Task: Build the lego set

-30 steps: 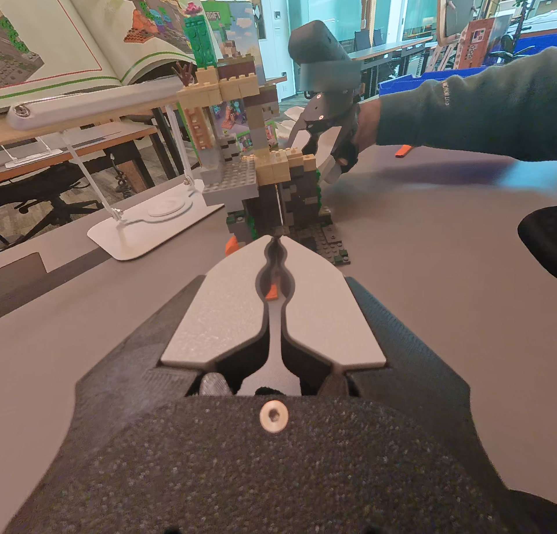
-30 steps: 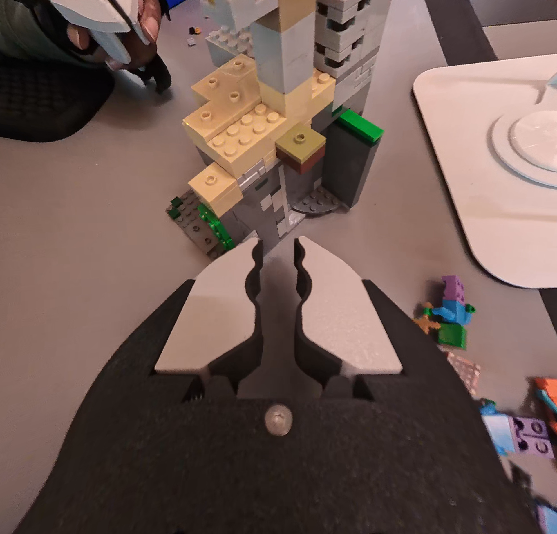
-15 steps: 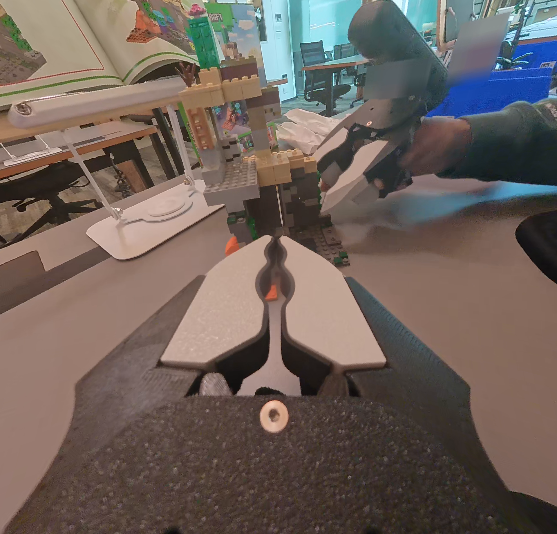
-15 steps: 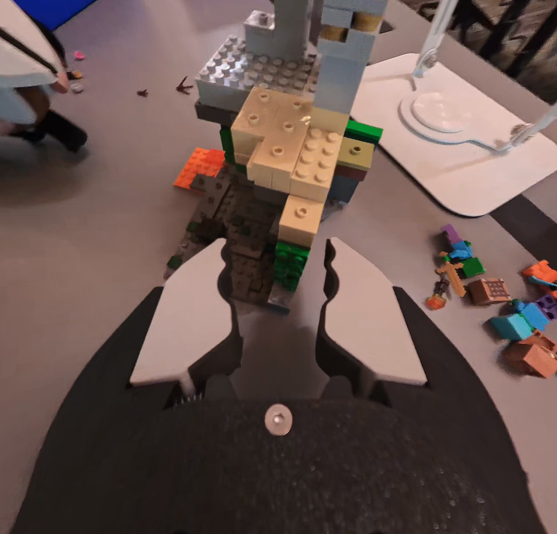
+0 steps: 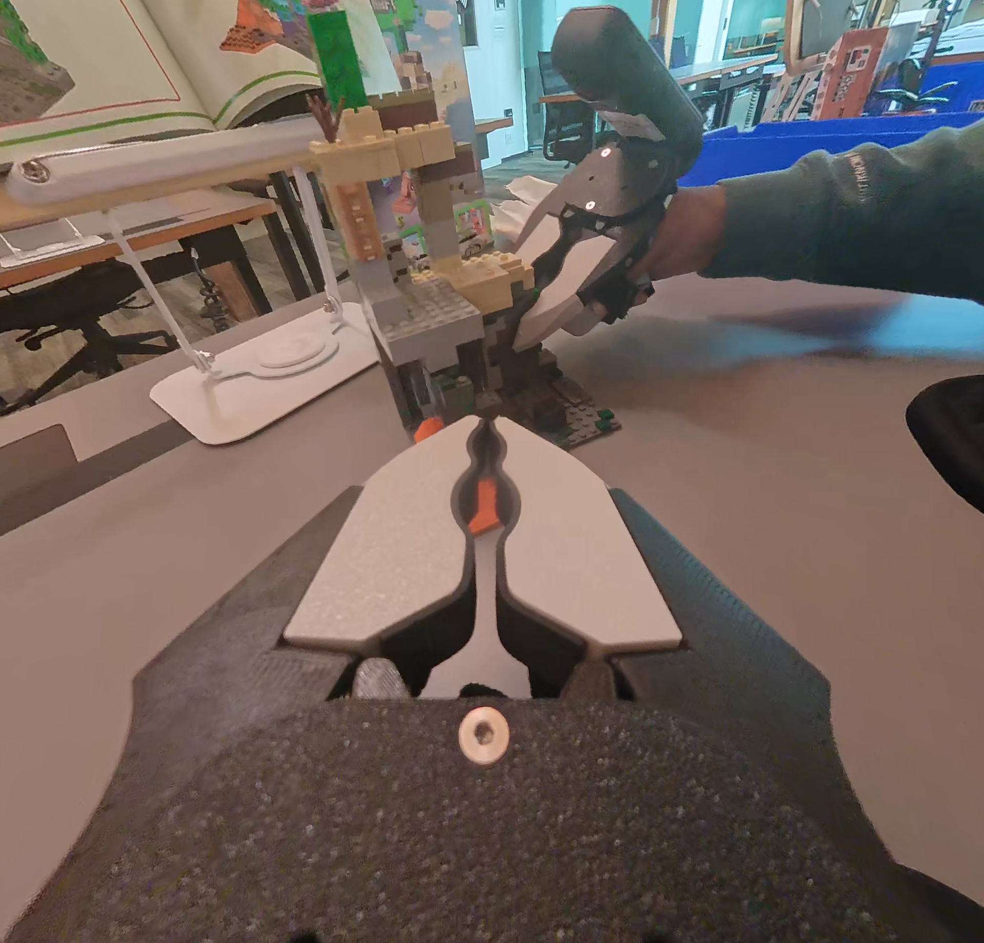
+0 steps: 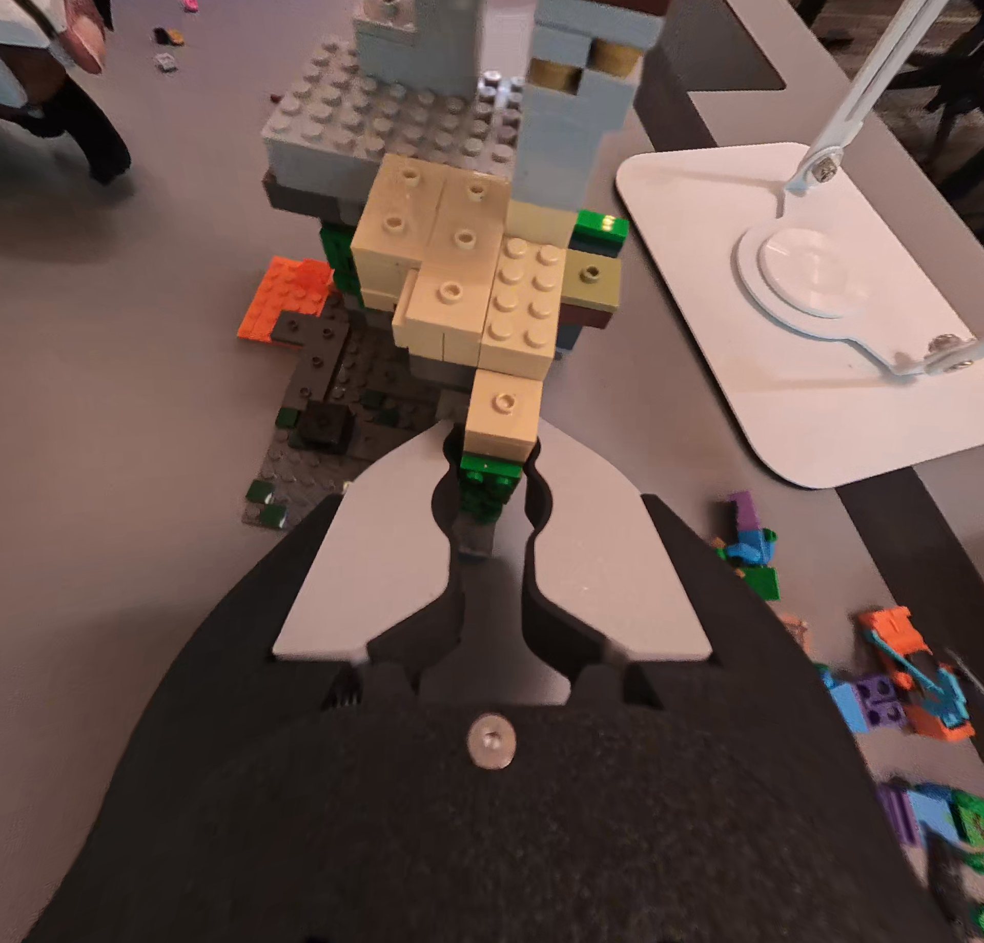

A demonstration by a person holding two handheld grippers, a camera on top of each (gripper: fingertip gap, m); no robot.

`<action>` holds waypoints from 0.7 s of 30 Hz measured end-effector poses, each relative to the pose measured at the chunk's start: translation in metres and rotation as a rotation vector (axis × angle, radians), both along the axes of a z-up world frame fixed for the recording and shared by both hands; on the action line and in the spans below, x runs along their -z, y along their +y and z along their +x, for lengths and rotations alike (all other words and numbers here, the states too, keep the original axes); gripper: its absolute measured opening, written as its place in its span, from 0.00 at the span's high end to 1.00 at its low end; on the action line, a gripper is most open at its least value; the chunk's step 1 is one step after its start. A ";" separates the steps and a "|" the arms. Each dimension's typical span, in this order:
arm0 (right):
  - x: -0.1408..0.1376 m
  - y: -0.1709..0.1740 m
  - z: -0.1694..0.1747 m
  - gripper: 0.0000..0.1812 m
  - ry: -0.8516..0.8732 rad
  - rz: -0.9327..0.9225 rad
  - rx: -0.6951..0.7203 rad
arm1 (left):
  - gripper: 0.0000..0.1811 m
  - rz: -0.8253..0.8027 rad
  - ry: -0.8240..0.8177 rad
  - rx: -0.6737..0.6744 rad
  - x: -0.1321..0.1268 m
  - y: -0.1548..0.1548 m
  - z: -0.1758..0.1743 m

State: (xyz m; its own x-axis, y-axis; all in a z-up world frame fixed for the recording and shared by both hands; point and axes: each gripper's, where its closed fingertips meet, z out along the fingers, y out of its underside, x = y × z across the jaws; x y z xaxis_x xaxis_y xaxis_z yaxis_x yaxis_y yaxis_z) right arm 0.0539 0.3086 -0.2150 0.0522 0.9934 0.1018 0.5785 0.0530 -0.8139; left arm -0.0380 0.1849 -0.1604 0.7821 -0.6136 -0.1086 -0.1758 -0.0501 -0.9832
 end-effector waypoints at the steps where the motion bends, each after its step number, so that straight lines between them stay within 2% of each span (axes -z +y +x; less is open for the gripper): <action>1: 0.000 0.002 -0.002 0.89 -0.001 -0.013 -0.002 | 1.00 -0.004 -0.005 -0.002 0.000 0.000 -0.001; 5: 0.000 0.005 -0.007 0.90 0.007 -0.042 0.028 | 1.00 0.003 -0.014 -0.023 -0.002 0.002 -0.006; 14: -0.001 -0.002 -0.012 0.90 0.079 -0.062 0.213 | 1.00 0.004 0.000 -0.031 0.001 0.003 -0.005; 18: -0.003 -0.004 -0.011 0.90 0.081 -0.053 0.215 | 1.00 -0.002 0.005 -0.032 0.001 0.002 -0.006; 21: -0.019 -0.010 0.000 0.85 0.108 -0.069 0.207 | 1.00 -0.010 0.000 -0.044 -0.001 0.001 -0.009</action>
